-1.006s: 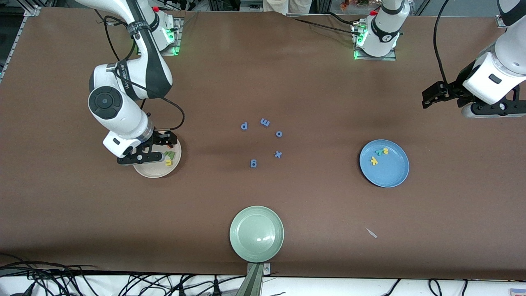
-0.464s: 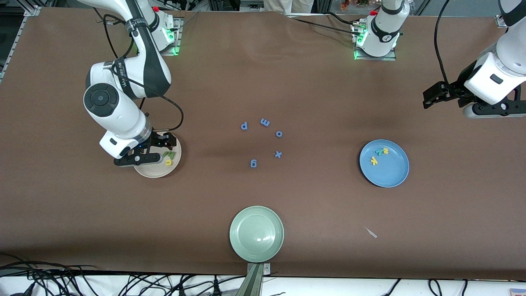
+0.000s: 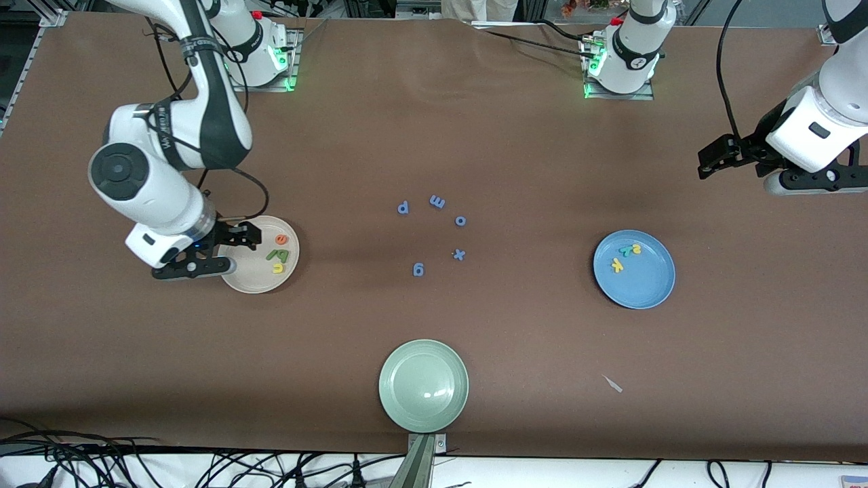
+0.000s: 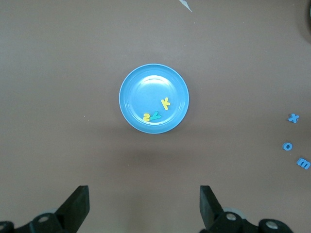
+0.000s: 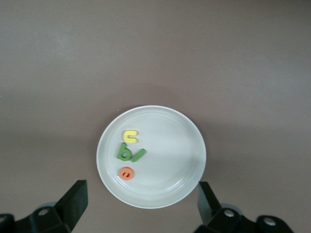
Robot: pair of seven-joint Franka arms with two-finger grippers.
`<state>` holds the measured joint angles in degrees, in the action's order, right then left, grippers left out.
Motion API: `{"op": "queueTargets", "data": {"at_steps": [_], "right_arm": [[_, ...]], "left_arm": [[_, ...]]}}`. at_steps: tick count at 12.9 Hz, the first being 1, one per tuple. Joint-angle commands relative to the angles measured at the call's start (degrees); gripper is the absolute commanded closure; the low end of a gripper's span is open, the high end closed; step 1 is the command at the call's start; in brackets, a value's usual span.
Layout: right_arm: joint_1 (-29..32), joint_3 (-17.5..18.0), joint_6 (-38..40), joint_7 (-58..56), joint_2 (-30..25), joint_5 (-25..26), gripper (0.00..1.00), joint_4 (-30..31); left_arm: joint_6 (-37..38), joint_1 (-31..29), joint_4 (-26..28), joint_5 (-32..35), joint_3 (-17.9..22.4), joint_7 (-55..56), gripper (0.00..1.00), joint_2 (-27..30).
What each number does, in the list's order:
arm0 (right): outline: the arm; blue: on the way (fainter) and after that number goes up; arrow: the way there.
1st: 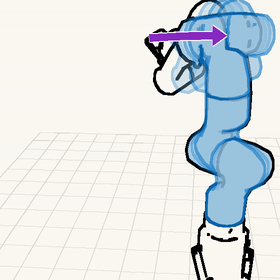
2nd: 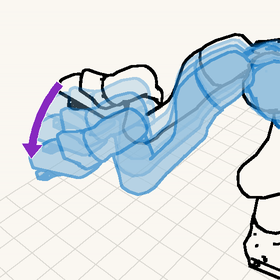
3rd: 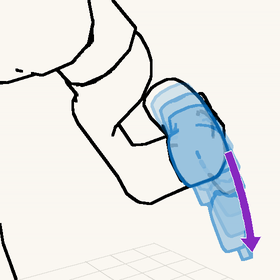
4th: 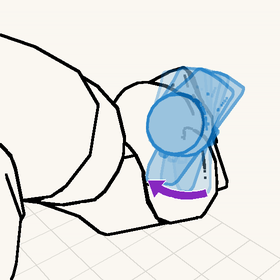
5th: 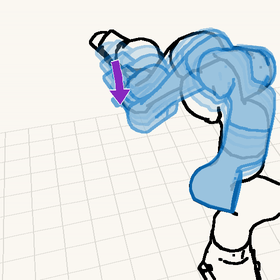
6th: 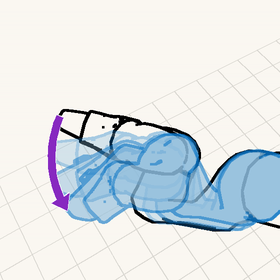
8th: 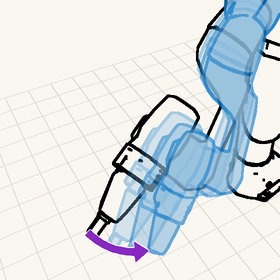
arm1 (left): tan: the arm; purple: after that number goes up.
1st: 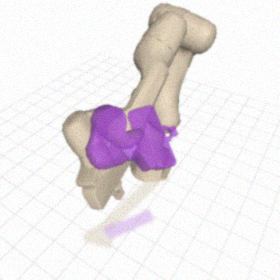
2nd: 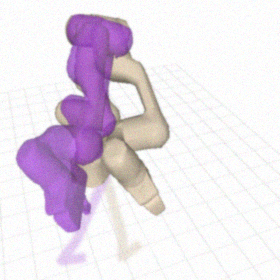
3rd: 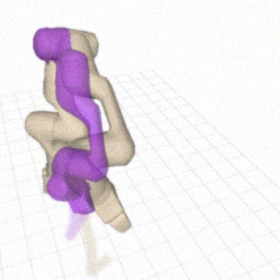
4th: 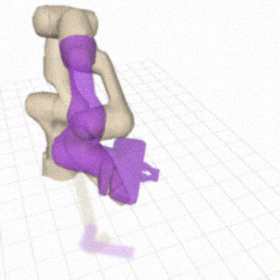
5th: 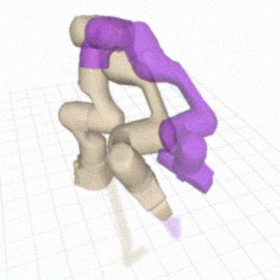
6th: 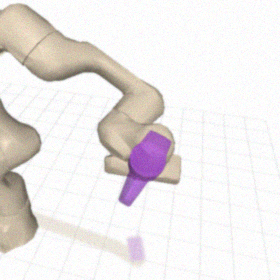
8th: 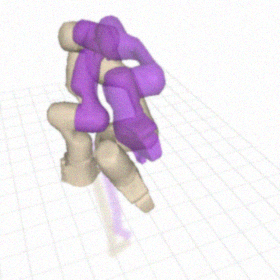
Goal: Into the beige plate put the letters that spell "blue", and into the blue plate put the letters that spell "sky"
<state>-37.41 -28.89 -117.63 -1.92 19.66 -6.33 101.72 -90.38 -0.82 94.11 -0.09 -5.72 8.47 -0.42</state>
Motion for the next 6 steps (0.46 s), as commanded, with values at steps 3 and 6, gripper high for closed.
{"op": "queueTargets", "data": {"at_steps": [3, 6], "right_arm": [[0.1, -0.7, 3.1, -2.7, -0.9, -1.8, 0.0, -3.8], [0.1, -0.5, 13.3, -0.3, -0.9, -1.6, 0.0, -11.5]], "left_arm": [[1.1, 0.0, -0.8, -0.8, 0.1, 0.1, 0.0, 0.3], [1.1, 0.0, -0.8, -0.7, 0.1, 0.2, 0.0, 0.3]]}}
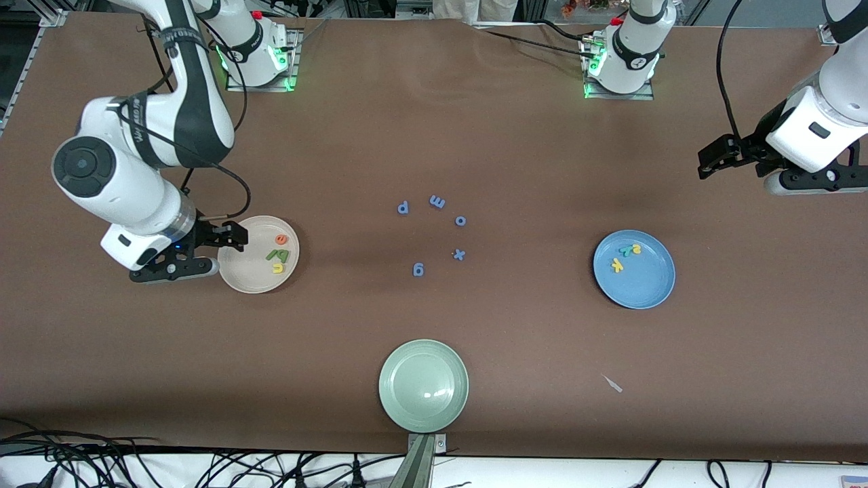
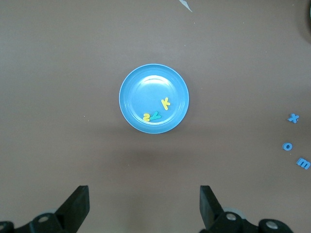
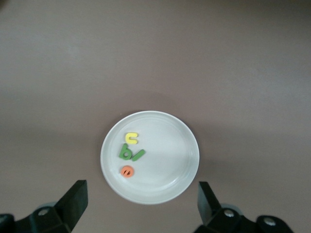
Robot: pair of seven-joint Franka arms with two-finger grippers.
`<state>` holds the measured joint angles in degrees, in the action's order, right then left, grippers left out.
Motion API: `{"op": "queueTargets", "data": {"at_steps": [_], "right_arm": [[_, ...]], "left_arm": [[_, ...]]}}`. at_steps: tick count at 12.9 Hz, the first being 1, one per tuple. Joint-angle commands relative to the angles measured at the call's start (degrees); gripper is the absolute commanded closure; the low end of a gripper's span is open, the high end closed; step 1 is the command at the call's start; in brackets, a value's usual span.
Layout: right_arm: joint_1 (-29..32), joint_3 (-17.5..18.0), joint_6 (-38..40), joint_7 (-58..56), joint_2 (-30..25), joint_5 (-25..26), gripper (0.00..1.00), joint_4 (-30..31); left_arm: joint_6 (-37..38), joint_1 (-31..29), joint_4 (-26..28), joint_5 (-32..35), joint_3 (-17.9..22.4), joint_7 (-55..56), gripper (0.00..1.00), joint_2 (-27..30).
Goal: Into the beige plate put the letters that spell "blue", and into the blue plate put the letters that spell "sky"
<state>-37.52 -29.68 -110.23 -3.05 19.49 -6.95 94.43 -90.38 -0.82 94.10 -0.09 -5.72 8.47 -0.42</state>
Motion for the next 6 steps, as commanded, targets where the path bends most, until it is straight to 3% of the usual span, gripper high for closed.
{"op": "queueTargets", "data": {"at_steps": [1, 3, 4, 6], "right_arm": [[1.9, 2.4, 7.2, 2.1, -1.8, -0.7, 0.0, -5.5], [16.4, 19.6, 8.9, 5.3, -8.6, 4.2, 0.0, -3.1], [21.5, 25.9, 10.6, 6.4, -10.6, 7.7, 0.0, -3.2], [30.0, 32.9, 16.8, 6.7, -15.4, 8.0, 0.0, -3.3]], "left_arm": [[1.1, 0.0, -0.8, -0.7, 0.1, 0.2, 0.0, 0.4], [1.1, 0.0, -0.8, -0.8, 0.1, 0.2, 0.0, 0.3], [1.1, 0.0, -0.8, -0.7, 0.1, 0.2, 0.0, 0.4], [1.2, 0.0, -0.8, -0.8, 0.1, 0.2, 0.0, 0.4]]}}
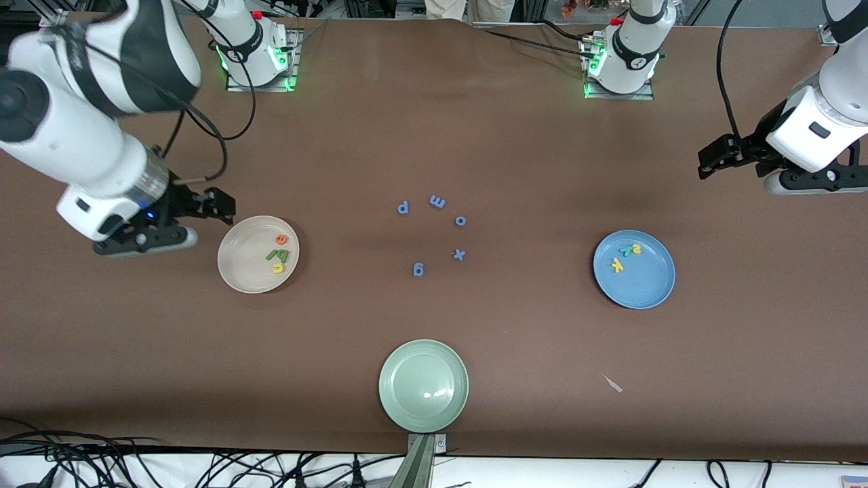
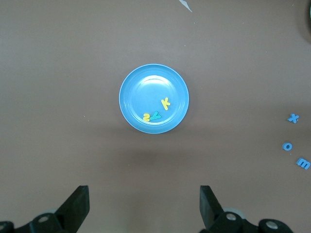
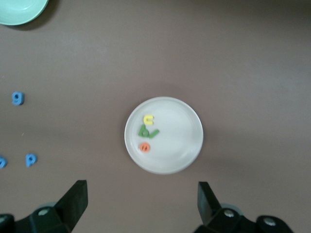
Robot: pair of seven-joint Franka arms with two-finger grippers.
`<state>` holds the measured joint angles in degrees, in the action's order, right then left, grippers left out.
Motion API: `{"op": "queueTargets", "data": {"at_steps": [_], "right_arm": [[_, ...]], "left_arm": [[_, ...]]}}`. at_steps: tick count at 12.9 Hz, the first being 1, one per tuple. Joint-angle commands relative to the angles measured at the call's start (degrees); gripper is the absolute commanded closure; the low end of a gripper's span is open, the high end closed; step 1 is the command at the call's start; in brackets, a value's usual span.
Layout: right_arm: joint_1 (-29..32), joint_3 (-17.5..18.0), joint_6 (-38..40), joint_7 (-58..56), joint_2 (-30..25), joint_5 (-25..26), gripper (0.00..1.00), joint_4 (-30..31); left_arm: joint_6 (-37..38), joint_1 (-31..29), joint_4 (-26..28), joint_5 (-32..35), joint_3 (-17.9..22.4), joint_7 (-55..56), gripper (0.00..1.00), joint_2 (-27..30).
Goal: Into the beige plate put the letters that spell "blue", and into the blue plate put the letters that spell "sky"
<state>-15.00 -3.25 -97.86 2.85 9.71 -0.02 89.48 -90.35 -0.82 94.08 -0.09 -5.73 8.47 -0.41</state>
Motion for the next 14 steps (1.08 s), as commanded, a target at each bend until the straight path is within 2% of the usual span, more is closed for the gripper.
{"op": "queueTargets", "data": {"at_steps": [1, 3, 14], "right_arm": [[8.6, 6.9, 6.8, 0.5, -7.8, 1.0, 0.0, 1.6], [10.0, 6.8, 9.6, 0.1, -8.7, 0.9, 0.0, 1.2], [10.6, 5.8, 8.9, -0.8, -6.5, 1.2, 0.0, -1.8]], "left_arm": [[1.1, -0.1, -0.7, -0.8, 0.2, 0.1, 0.0, 0.3], [1.3, -0.1, -0.7, -0.8, 0.2, 0.1, 0.0, 0.3], [1.4, -0.1, -0.6, -0.8, 0.2, 0.1, 0.0, 0.4]]}}
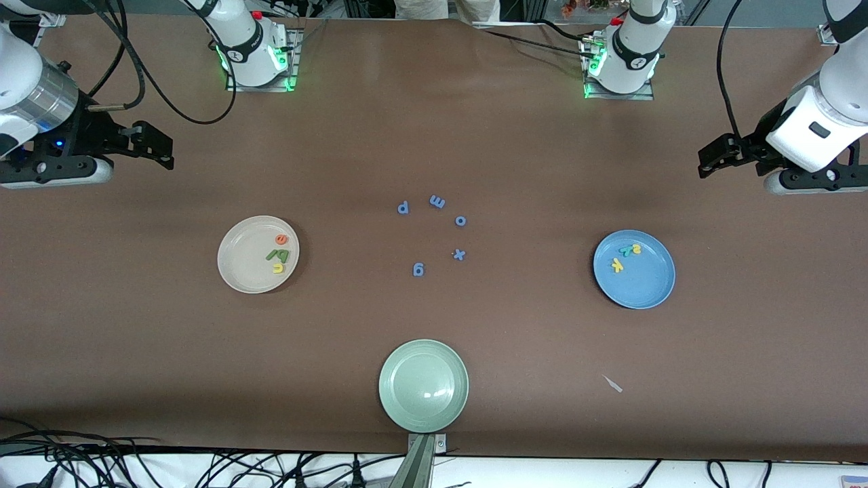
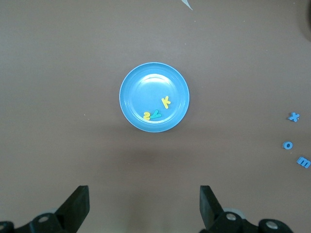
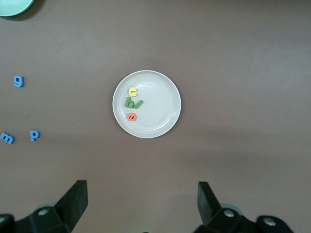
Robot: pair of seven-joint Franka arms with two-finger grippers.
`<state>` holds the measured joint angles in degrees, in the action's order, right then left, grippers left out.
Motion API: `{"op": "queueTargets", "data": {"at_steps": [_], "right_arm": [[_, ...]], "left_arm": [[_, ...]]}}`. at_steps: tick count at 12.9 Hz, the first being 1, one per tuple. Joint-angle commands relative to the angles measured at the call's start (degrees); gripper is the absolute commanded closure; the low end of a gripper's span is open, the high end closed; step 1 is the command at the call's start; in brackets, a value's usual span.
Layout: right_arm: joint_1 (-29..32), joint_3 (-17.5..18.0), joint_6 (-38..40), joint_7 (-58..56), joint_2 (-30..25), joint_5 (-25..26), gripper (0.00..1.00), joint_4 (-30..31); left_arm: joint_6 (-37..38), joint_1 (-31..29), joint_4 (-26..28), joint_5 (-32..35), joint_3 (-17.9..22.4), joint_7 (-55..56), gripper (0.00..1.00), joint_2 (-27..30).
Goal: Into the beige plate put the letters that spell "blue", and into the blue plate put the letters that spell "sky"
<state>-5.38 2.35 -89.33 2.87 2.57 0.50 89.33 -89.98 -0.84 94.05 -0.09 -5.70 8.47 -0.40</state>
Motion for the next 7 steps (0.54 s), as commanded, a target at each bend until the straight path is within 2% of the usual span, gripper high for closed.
{"op": "queueTargets", "data": {"at_steps": [1, 7], "right_arm": [[1.0, -0.2, 0.4, -1.6, 0.6, 0.6, 0.0, -1.6], [0.9, -0.3, 0.2, -1.6, 0.7, 1.1, 0.0, -1.5]], "left_arm": [[1.0, 0.0, -0.7, -0.8, 0.2, 0.1, 0.0, 0.4], [1.0, 0.0, -0.7, -0.8, 0.2, 0.1, 0.0, 0.4]]}}
